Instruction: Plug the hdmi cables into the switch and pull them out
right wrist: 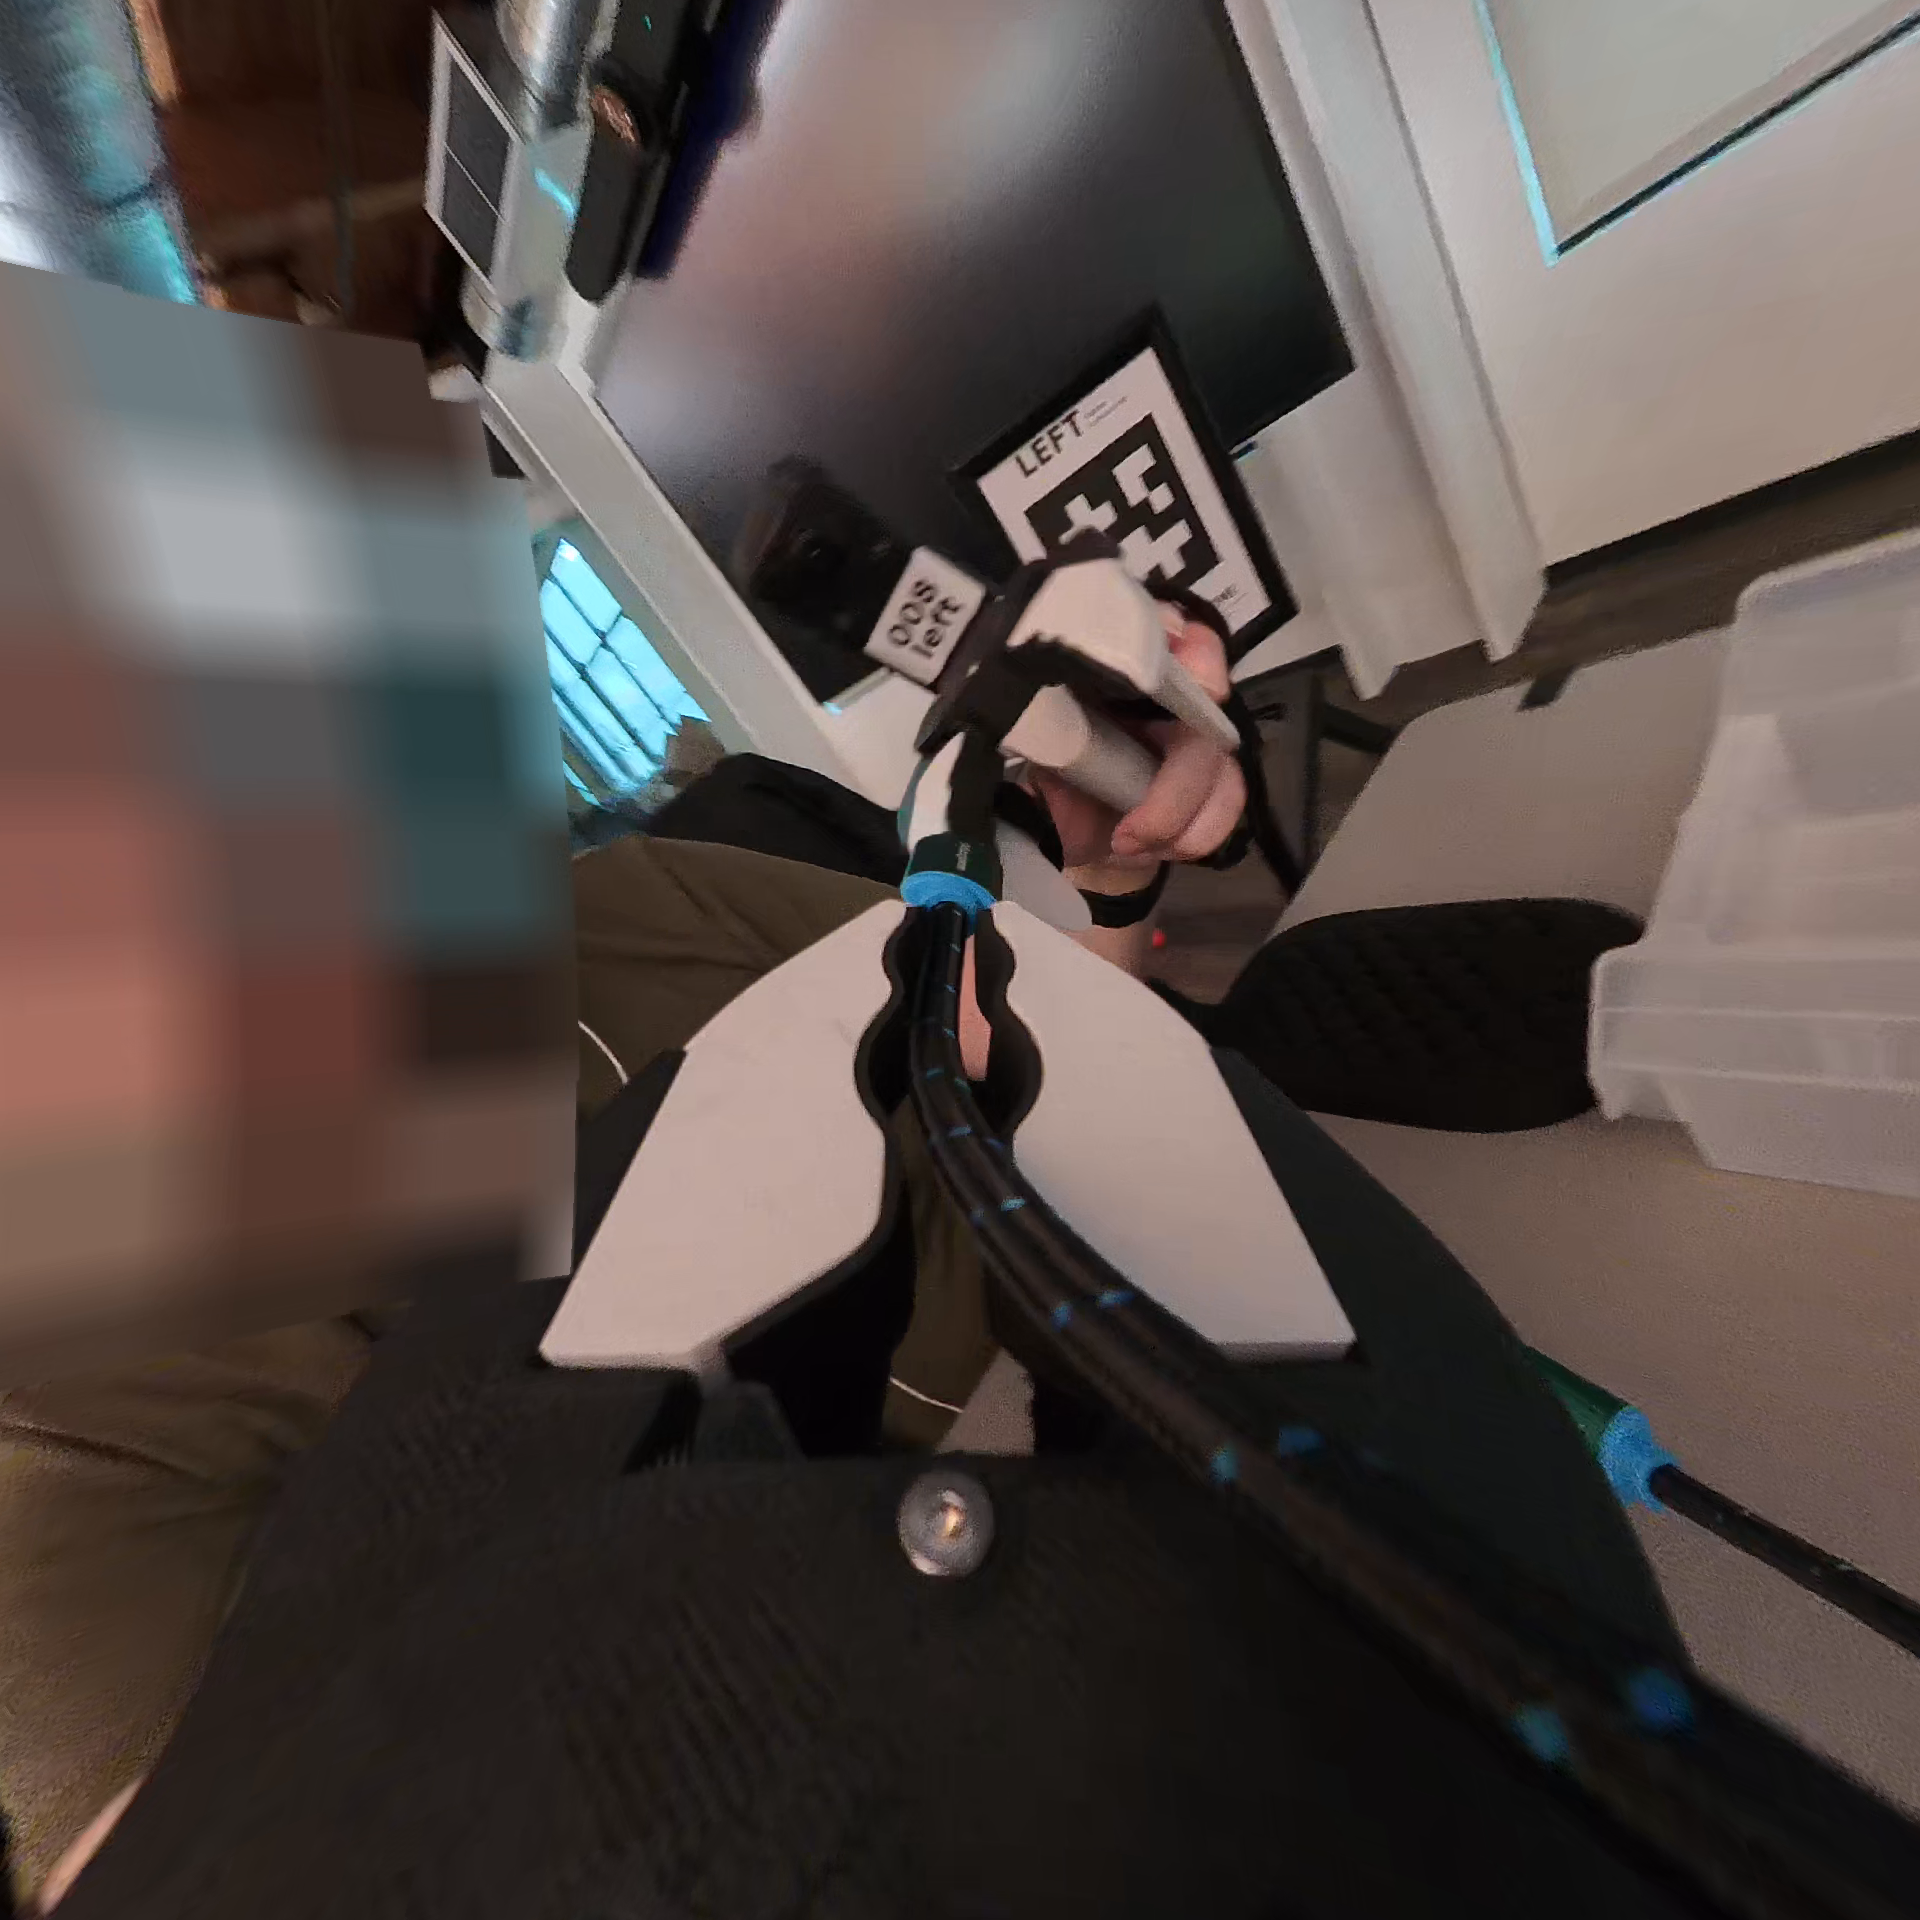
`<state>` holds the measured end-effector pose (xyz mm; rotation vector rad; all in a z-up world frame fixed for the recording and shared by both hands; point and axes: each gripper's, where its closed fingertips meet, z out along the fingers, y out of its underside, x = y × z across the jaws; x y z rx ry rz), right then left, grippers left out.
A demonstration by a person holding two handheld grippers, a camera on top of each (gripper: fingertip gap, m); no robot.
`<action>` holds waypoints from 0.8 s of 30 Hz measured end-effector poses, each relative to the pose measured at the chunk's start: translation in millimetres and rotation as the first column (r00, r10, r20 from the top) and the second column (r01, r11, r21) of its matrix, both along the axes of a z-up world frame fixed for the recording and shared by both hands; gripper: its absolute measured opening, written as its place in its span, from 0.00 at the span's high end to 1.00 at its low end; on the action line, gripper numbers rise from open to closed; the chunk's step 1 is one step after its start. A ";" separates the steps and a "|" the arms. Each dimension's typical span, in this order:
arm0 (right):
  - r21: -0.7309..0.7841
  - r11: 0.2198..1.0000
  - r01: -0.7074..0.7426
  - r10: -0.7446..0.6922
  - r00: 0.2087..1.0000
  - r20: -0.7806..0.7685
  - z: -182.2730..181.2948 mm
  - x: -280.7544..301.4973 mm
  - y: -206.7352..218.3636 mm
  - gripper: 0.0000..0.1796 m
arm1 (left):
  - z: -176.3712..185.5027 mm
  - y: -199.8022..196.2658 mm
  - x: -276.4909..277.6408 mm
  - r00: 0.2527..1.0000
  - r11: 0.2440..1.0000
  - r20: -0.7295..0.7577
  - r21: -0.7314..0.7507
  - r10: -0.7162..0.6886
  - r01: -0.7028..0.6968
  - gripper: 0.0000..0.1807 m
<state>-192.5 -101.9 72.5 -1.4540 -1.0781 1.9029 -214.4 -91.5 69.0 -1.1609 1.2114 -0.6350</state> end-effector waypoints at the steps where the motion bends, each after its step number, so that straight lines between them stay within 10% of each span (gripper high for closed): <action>1: 0.069 0.997 0.036 -0.037 0.999 0.007 7.1 6.2 -2.4 0.94 | 3.0 3.3 -1.5 0.999 0.996 0.045 -0.078 -0.030 0.034 0.71; 6: 0.527 0.817 0.232 -0.240 0.969 -0.055 51.3 36.6 -30.8 0.95 | 4.0 42.7 4.0 0.981 0.906 0.152 -0.389 -0.118 0.169 0.68; 11: 0.753 0.547 0.365 -0.415 0.900 -0.134 85.9 64.8 -58.8 0.94 | -63.4 64.2 45.2 0.932 0.975 -0.323 -0.195 -0.166 0.106 0.66; 15: 0.816 0.400 0.416 -0.518 0.838 -0.173 99.1 89.0 -69.7 0.94 | -115.2 84.3 75.9 0.716 0.986 -0.679 -0.075 -0.162 0.152 0.75; 19: 0.828 0.340 0.445 -0.555 0.806 -0.206 107.6 106.3 -80.9 0.95 | -165.1 114.2 81.9 0.367 0.982 -0.921 -0.068 -0.131 0.178 0.63; 24: 0.840 0.291 0.458 -0.592 0.776 -0.218 110.3 120.7 -86.6 0.94 | -199.6 123.4 94.8 0.215 0.965 -0.966 -0.093 -0.148 0.244 0.58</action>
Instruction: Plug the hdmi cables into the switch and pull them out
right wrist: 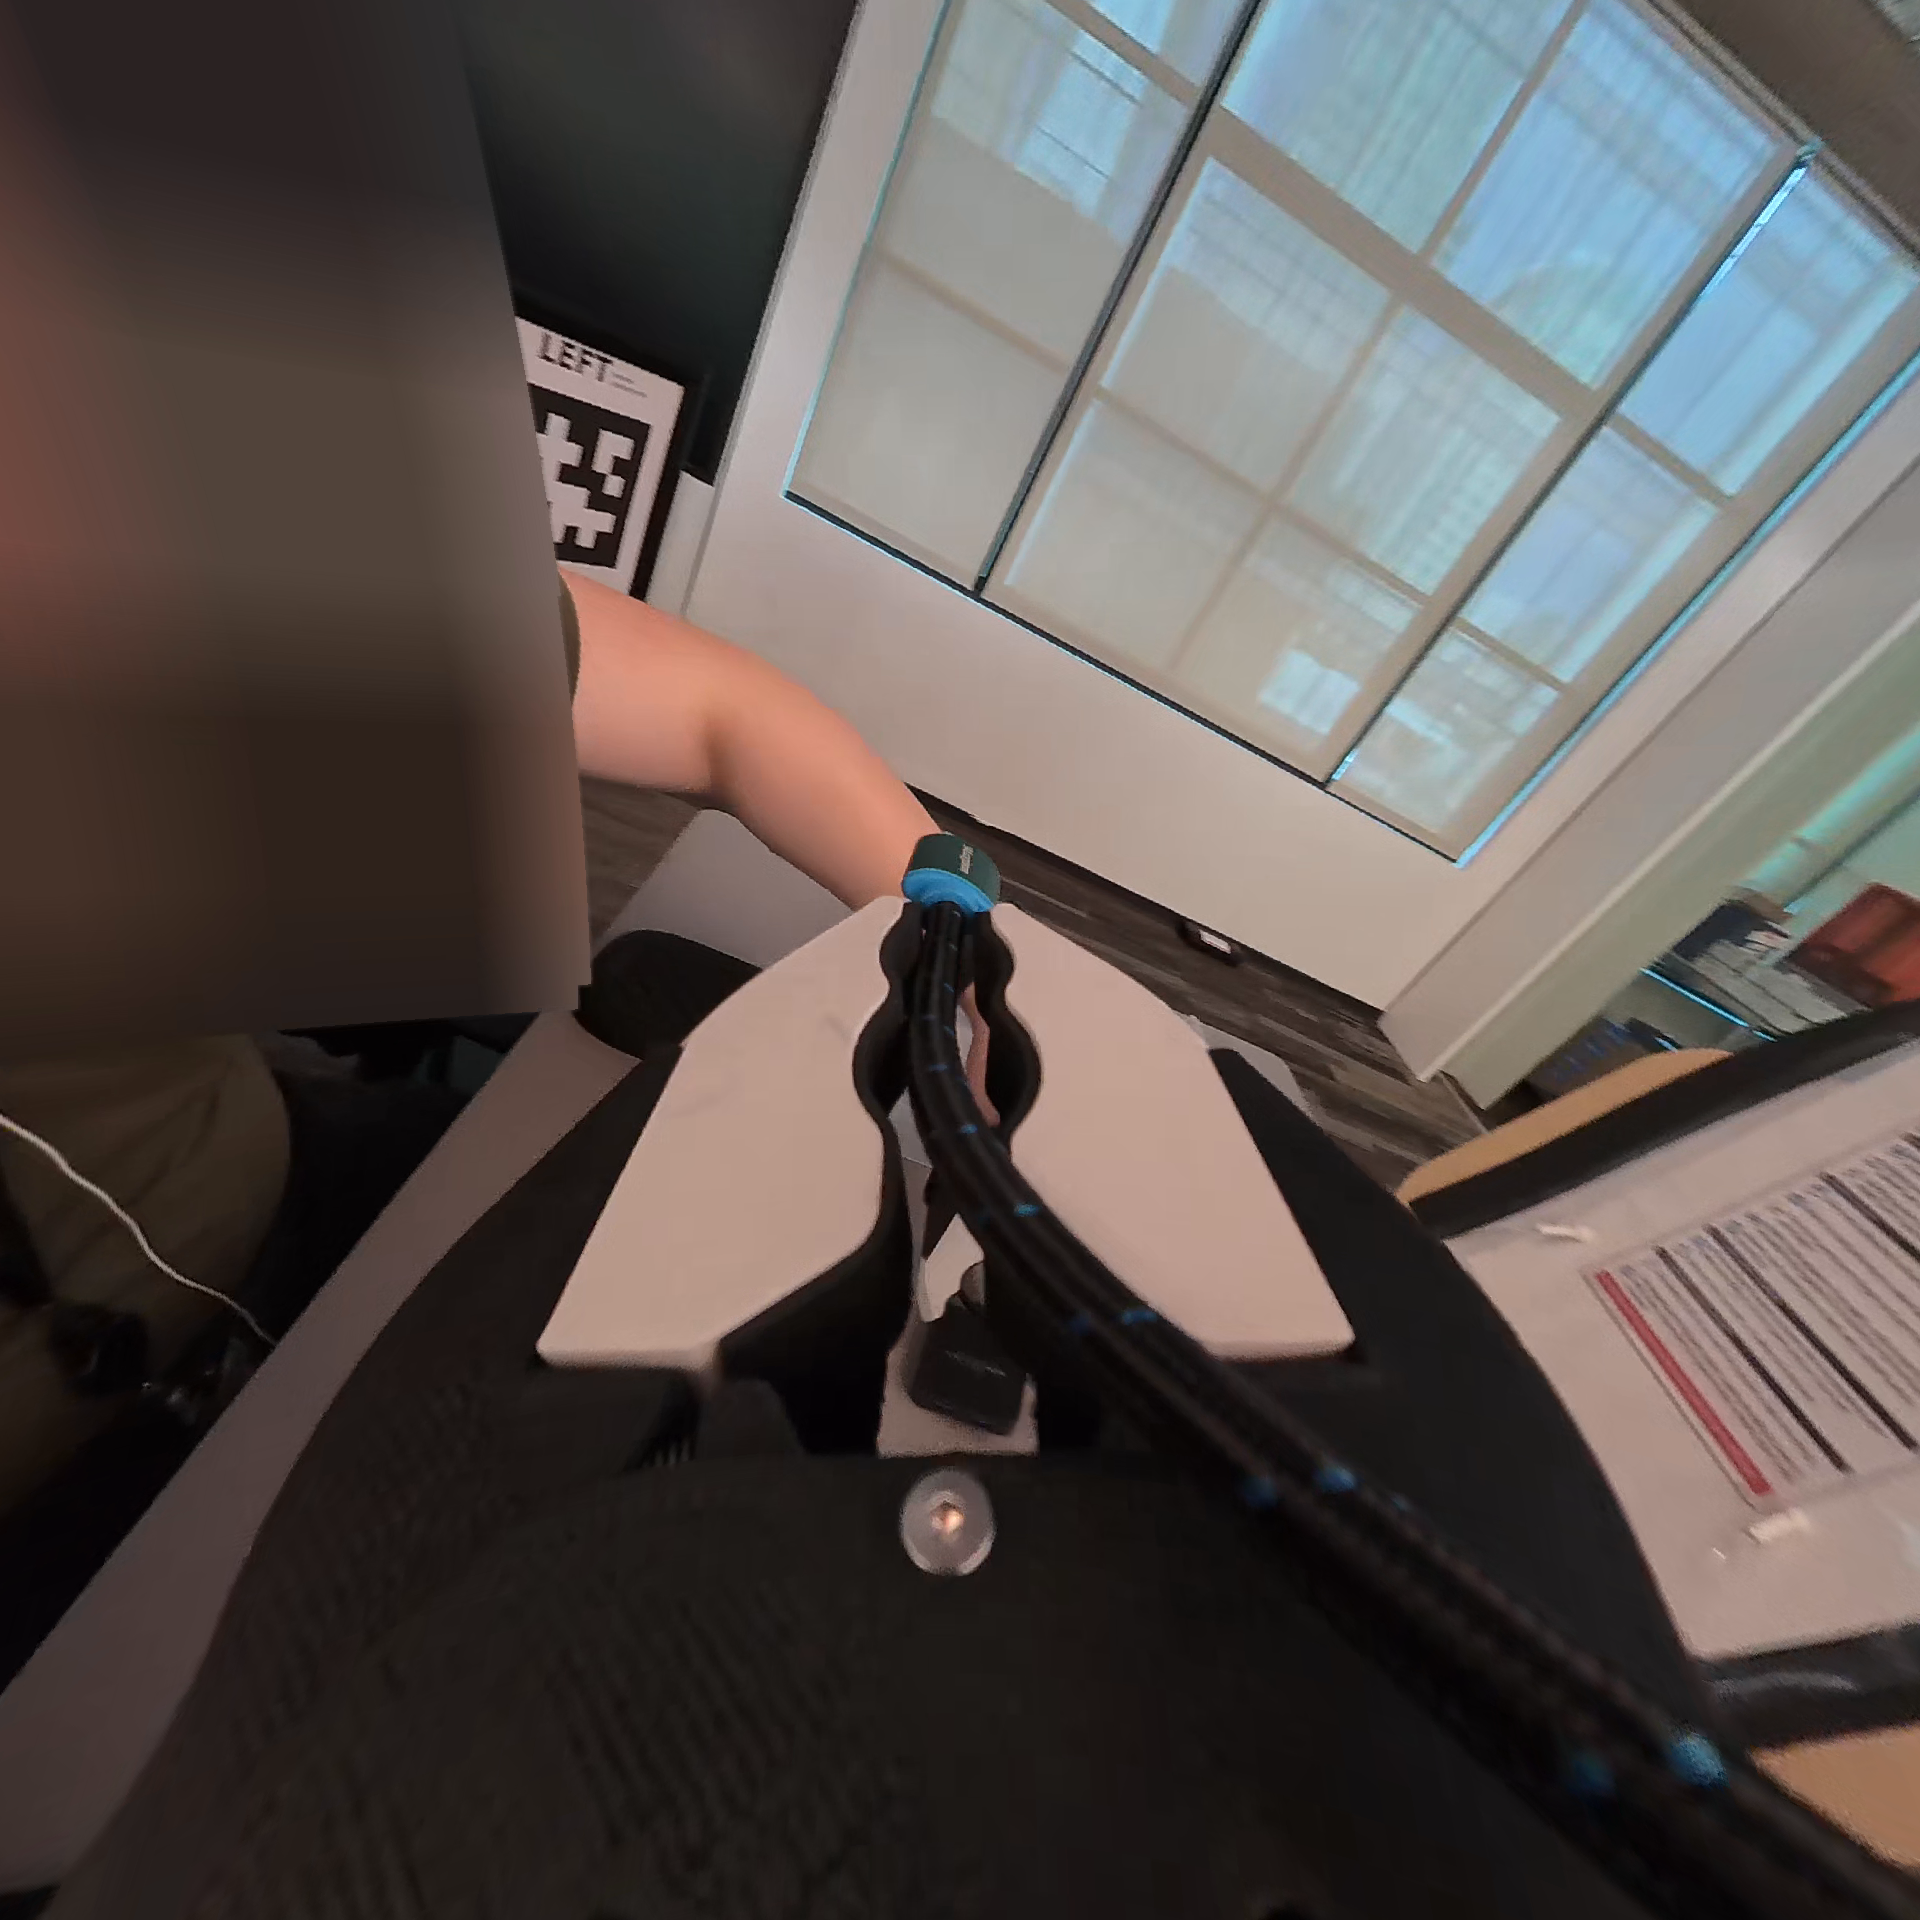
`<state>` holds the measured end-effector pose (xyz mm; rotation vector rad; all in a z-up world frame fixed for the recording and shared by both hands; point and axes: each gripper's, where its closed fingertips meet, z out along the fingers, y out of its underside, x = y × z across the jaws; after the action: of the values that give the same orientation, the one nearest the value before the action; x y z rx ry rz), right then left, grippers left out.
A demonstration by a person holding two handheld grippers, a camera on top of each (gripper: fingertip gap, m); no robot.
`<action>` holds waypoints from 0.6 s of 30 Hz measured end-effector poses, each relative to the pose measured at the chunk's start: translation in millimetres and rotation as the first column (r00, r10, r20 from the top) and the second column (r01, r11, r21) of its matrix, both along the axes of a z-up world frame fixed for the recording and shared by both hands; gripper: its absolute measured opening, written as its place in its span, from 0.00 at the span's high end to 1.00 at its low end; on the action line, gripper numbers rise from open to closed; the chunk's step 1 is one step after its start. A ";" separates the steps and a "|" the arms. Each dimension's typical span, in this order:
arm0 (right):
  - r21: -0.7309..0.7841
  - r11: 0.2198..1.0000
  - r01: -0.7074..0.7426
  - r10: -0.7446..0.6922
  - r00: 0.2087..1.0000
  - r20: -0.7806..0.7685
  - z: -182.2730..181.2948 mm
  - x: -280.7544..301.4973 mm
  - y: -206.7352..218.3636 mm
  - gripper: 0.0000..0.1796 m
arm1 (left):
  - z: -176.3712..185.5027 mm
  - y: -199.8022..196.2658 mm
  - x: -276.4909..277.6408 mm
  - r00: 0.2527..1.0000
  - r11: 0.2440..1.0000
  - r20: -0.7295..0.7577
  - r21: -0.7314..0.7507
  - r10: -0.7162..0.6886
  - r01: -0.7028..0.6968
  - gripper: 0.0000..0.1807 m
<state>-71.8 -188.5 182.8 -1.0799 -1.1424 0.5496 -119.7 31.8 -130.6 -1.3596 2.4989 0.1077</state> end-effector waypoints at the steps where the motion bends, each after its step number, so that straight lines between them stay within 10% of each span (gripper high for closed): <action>1: 0.006 1.000 0.009 -0.009 1.000 0.001 0.4 2.4 -0.4 0.94 | -4.2 1.8 1.8 1.000 1.000 -0.008 0.000 0.002 -0.002 0.56; 18: -0.011 0.997 0.070 -0.069 0.997 0.035 -7.6 13.3 14.9 0.94 | -34.8 -4.9 -7.1 0.968 0.955 -0.164 -0.198 0.188 -0.219 0.56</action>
<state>-58.5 -173.6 175.2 -1.1395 -1.1280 0.4859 -126.8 27.0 -165.4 -1.7561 2.5387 -0.0238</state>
